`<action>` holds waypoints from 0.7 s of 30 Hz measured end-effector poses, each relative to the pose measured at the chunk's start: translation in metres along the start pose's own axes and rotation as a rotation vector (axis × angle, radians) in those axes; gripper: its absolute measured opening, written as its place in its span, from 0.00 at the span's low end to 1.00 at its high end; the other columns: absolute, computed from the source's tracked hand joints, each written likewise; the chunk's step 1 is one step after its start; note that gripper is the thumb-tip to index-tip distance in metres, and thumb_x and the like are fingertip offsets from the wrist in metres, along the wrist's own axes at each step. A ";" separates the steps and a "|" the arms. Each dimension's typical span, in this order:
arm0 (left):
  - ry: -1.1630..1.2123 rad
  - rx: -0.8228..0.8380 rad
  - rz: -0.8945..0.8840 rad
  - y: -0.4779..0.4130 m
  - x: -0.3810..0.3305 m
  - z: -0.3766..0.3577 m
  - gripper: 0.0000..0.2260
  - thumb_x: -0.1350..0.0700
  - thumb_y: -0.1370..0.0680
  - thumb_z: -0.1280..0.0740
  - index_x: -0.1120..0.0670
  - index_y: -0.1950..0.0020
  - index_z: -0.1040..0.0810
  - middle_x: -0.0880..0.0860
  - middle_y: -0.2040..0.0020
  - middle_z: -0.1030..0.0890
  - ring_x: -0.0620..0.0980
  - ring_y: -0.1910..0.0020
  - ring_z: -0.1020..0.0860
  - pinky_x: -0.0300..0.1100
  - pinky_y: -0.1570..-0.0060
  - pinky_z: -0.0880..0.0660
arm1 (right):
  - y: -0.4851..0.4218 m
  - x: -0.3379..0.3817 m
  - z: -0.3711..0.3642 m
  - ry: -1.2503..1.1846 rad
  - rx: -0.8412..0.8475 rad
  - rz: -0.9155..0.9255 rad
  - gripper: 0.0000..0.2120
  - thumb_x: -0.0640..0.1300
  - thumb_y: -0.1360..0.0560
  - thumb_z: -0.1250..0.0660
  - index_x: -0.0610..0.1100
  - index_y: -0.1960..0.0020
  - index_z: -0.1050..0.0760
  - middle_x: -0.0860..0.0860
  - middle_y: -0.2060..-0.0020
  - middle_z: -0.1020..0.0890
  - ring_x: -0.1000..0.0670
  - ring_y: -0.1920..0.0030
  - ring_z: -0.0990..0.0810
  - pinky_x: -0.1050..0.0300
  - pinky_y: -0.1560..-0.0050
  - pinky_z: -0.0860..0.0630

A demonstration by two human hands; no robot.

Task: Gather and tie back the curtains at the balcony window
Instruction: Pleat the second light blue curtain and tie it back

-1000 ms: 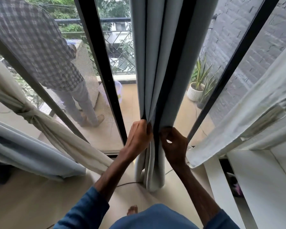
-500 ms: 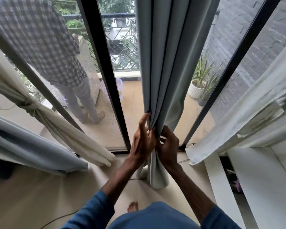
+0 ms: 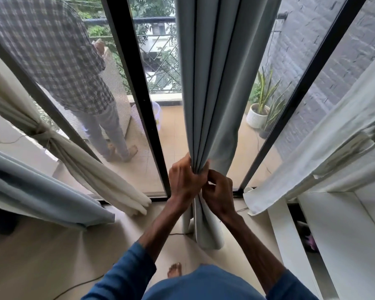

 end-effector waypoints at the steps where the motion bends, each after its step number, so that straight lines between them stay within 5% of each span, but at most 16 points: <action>1: -0.051 -0.019 -0.007 -0.003 0.002 0.001 0.13 0.48 0.26 0.28 0.56 0.62 0.22 0.52 0.69 0.21 0.54 0.71 0.23 0.40 0.71 0.33 | -0.003 -0.001 0.002 -0.011 0.031 -0.022 0.15 0.38 0.30 0.36 0.44 0.49 0.14 0.54 0.57 0.12 0.58 0.55 0.14 0.63 0.55 0.18; 5: -0.092 0.004 -0.043 -0.010 0.008 0.009 0.13 0.56 0.27 0.27 0.59 0.69 0.24 0.56 0.73 0.23 0.55 0.76 0.28 0.42 0.75 0.33 | -0.031 -0.030 0.032 -0.077 -0.028 -0.157 0.15 0.26 0.29 0.32 0.41 0.50 0.15 0.48 0.58 0.12 0.49 0.55 0.12 0.41 0.53 0.15; 8: -0.077 0.015 -0.092 -0.007 0.010 0.018 0.20 0.57 0.28 0.24 0.57 0.73 0.30 0.55 0.77 0.26 0.54 0.79 0.31 0.39 0.75 0.38 | -0.064 -0.053 0.073 0.059 -0.200 -0.216 0.20 0.34 0.29 0.24 0.39 0.39 0.21 0.46 0.44 0.15 0.50 0.46 0.16 0.42 0.43 0.18; 11: -0.050 0.078 -0.130 -0.007 0.016 0.027 0.27 0.53 0.27 0.23 0.50 0.75 0.39 0.49 0.80 0.33 0.53 0.79 0.33 0.37 0.71 0.42 | -0.097 -0.062 0.088 0.083 -0.028 -0.274 0.38 0.43 0.31 0.20 0.40 0.25 0.32 0.46 0.29 0.26 0.51 0.34 0.26 0.49 0.37 0.24; 13: -0.048 0.110 -0.131 -0.009 0.020 0.032 0.30 0.52 0.26 0.24 0.48 0.75 0.44 0.44 0.79 0.39 0.55 0.78 0.34 0.37 0.70 0.41 | -0.110 -0.052 0.079 0.064 0.153 -0.194 0.30 0.43 0.32 0.22 0.42 0.31 0.24 0.46 0.36 0.19 0.52 0.40 0.19 0.45 0.36 0.22; 15: -0.059 0.105 -0.127 -0.011 0.023 0.038 0.30 0.52 0.26 0.24 0.48 0.75 0.43 0.46 0.79 0.37 0.56 0.78 0.32 0.38 0.69 0.40 | -0.108 -0.039 0.067 0.113 0.251 -0.083 0.18 0.33 0.30 0.26 0.50 0.45 0.18 0.48 0.50 0.13 0.59 0.52 0.16 0.43 0.42 0.19; 17: -0.079 0.078 -0.128 -0.014 0.026 0.044 0.28 0.53 0.26 0.23 0.49 0.74 0.41 0.53 0.79 0.33 0.59 0.78 0.31 0.38 0.69 0.40 | -0.102 -0.035 0.058 0.164 0.273 -0.028 0.22 0.29 0.29 0.28 0.57 0.52 0.19 0.52 0.56 0.13 0.63 0.57 0.17 0.44 0.46 0.17; 21: -0.126 0.072 -0.063 -0.019 0.042 0.050 0.26 0.51 0.25 0.25 0.50 0.73 0.39 0.59 0.76 0.27 0.64 0.74 0.26 0.40 0.69 0.40 | -0.081 -0.040 0.058 0.082 0.351 -0.070 0.06 0.43 0.27 0.23 0.51 0.51 0.15 0.50 0.58 0.12 0.53 0.58 0.15 0.45 0.49 0.18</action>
Point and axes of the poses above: each hand's wrist, its own y-axis away from the middle knuckle, its own z-axis out of the back of the hand, x = y × z, the point moved 4 cm from there along -y, towards the middle knuckle
